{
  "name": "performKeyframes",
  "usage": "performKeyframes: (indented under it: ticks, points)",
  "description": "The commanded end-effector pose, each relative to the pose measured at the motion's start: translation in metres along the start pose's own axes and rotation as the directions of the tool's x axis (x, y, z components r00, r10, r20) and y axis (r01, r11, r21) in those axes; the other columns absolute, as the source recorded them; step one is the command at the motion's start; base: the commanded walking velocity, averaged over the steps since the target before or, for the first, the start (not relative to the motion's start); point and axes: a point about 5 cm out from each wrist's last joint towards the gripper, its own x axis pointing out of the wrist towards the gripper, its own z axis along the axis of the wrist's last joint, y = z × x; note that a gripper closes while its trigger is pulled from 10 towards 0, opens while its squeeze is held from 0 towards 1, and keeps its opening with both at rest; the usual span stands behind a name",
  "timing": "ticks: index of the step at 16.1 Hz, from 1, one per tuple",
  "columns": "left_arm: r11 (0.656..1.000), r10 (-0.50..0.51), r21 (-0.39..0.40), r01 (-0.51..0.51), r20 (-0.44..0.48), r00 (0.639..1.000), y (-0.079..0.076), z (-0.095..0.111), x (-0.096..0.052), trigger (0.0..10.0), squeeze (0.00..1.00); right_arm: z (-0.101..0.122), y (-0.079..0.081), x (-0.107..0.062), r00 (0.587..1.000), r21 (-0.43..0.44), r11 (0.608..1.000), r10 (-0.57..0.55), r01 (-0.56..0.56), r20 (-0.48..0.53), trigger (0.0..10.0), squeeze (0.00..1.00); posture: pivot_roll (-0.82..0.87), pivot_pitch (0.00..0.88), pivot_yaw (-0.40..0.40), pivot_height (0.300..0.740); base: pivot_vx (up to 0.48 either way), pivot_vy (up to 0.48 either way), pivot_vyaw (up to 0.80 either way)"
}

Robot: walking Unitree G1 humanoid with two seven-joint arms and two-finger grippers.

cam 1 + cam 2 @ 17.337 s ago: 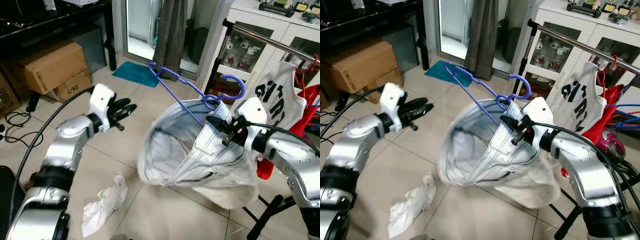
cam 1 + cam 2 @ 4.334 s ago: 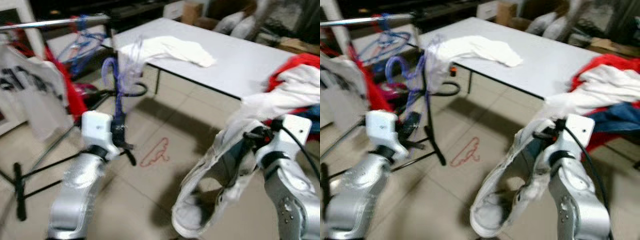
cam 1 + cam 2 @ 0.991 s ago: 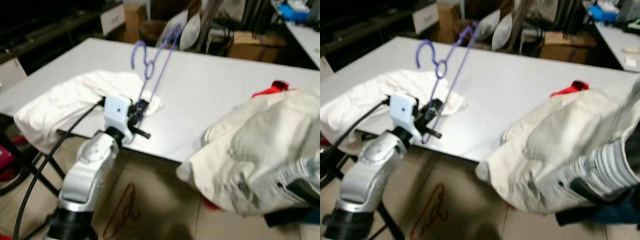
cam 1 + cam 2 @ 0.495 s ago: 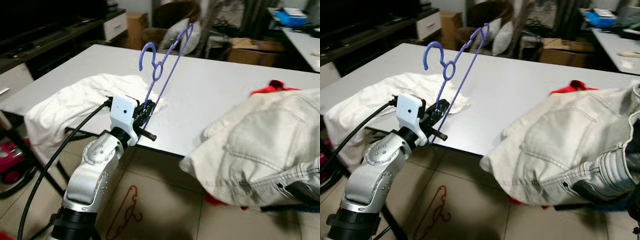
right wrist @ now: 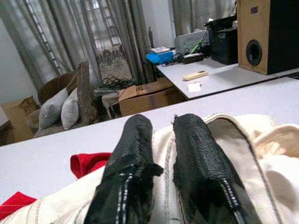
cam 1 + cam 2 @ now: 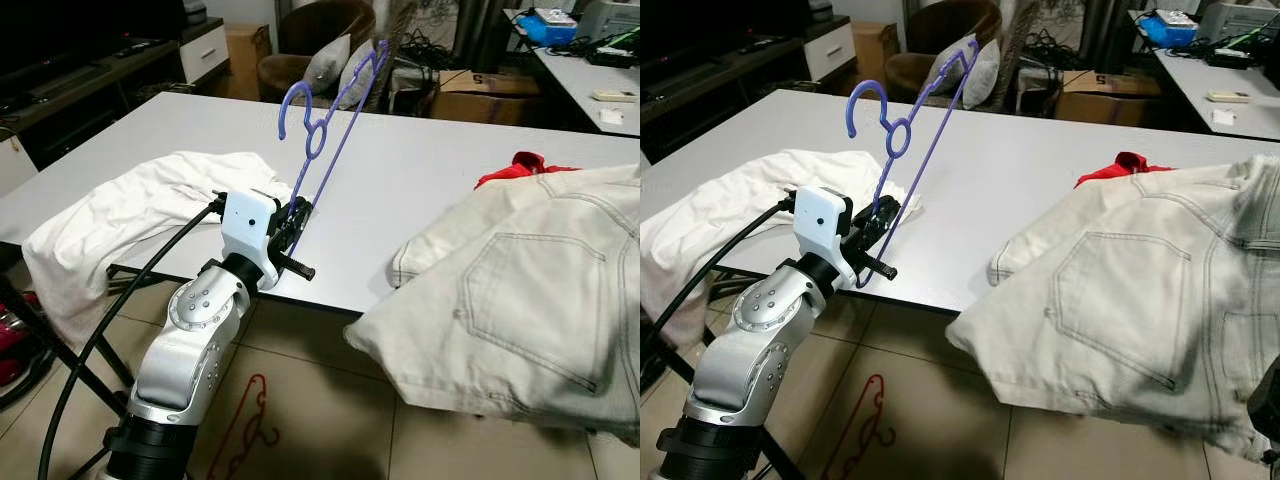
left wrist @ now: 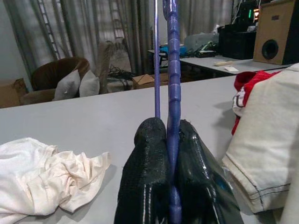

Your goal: Hang hanger

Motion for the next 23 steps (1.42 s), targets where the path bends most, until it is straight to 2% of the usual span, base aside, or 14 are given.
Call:
performKeyframes:
  ticks: [1,3,4,5,6,8,11,13,14,16,19,21,22,23]
  points:
    - [1.000,0.011,0.012,-0.011,0.007,1.000,0.003,0.001,0.000,10.0,0.00,0.001,0.003,0.001,1.000,0.009,1.000,0.011,-0.011,0.012,0.0,0.00,-0.01,0.000,0.009,0.740,0.000,0.000,0.00]
    - [1.000,0.012,0.014,-0.012,0.010,1.000,0.003,0.002,0.000,10.0,0.00,0.011,0.008,0.002,0.997,-0.001,0.999,0.052,-0.052,0.056,0.0,0.00,0.00,0.000,0.010,0.740,0.000,0.000,0.00]
    - [1.000,0.012,0.013,-0.012,0.012,1.000,0.003,0.002,0.000,10.0,0.00,0.019,0.013,0.003,0.990,-0.010,0.995,0.102,-0.102,0.092,7.5,0.00,0.00,0.000,0.010,0.740,0.000,0.000,0.00]
    - [1.000,0.012,0.014,-0.012,0.014,1.000,0.004,0.003,0.000,10.0,0.00,0.031,0.024,0.003,0.969,-0.019,0.982,0.190,-0.189,0.156,10.0,0.00,0.00,0.000,0.010,0.740,0.000,0.000,0.00]
    - [1.000,0.014,0.012,-0.014,0.015,1.000,0.005,0.003,0.000,10.0,0.00,0.044,0.035,0.000,0.941,-0.038,0.965,0.263,-0.261,0.213,10.0,1.00,0.00,0.000,0.009,0.740,0.000,0.000,0.00]
    - [1.000,0.017,0.012,-0.017,0.016,1.000,0.006,0.003,0.000,10.0,0.00,0.049,0.040,-0.004,0.931,-0.046,0.959,0.284,-0.281,0.231,10.0,1.00,0.00,0.000,0.008,0.740,0.000,0.000,0.00]
    - [1.000,0.021,0.014,-0.021,0.015,1.000,0.005,0.003,-0.001,10.0,0.00,0.046,0.048,-0.017,0.928,-0.075,0.948,0.319,-0.310,0.194,10.0,1.00,0.00,0.000,0.001,0.740,0.000,0.000,0.00]
    - [0.999,0.024,0.023,-0.024,0.006,1.000,0.008,0.002,-0.005,10.0,0.00,0.030,0.071,-0.041,0.915,-0.121,0.912,0.400,-0.393,0.042,10.0,1.00,0.00,0.000,-0.003,0.740,0.000,0.000,0.00]
    - [0.999,0.016,0.038,-0.016,-0.008,1.000,0.011,0.001,-0.009,10.0,0.00,0.014,0.080,-0.058,0.896,-0.184,0.877,0.429,-0.443,-0.116,10.0,1.00,0.00,0.000,-0.005,0.740,0.000,0.000,0.00]
    - [0.999,-0.008,0.041,0.009,-0.019,1.000,0.012,0.001,-0.013,10.0,0.00,0.005,0.084,-0.073,0.875,-0.240,0.847,0.424,-0.474,-0.232,10.0,1.00,0.00,0.000,-0.004,0.740,0.000,0.000,0.00]
    - [0.989,-0.139,0.048,0.141,-0.032,0.990,0.004,0.003,-0.019,10.0,0.00,0.004,0.086,-0.098,0.818,-0.347,0.756,0.420,-0.555,-0.392,10.0,1.00,-0.01,0.000,0.006,0.740,0.000,0.000,0.00]
    - [0.969,-0.240,0.044,0.242,-0.049,0.970,-0.003,0.005,-0.022,10.0,0.00,0.016,0.079,-0.125,0.750,-0.453,0.628,0.350,-0.632,-0.561,10.0,1.00,-0.01,0.009,0.017,0.740,0.000,0.000,0.00]
    - [0.963,-0.265,0.040,0.267,-0.056,0.963,-0.005,0.005,-0.024,10.0,0.00,0.021,0.078,-0.130,0.734,-0.461,0.603,0.347,-0.651,-0.583,10.0,1.00,-0.01,0.010,0.017,0.740,0.000,0.000,0.00]
    - [0.938,-0.343,0.027,0.346,-0.074,0.936,-0.008,0.007,-0.029,10.0,0.00,0.032,0.078,-0.146,0.664,-0.457,0.512,0.357,-0.727,-0.657,10.0,1.00,-0.01,0.018,0.020,0.740,0.000,0.000,0.00]
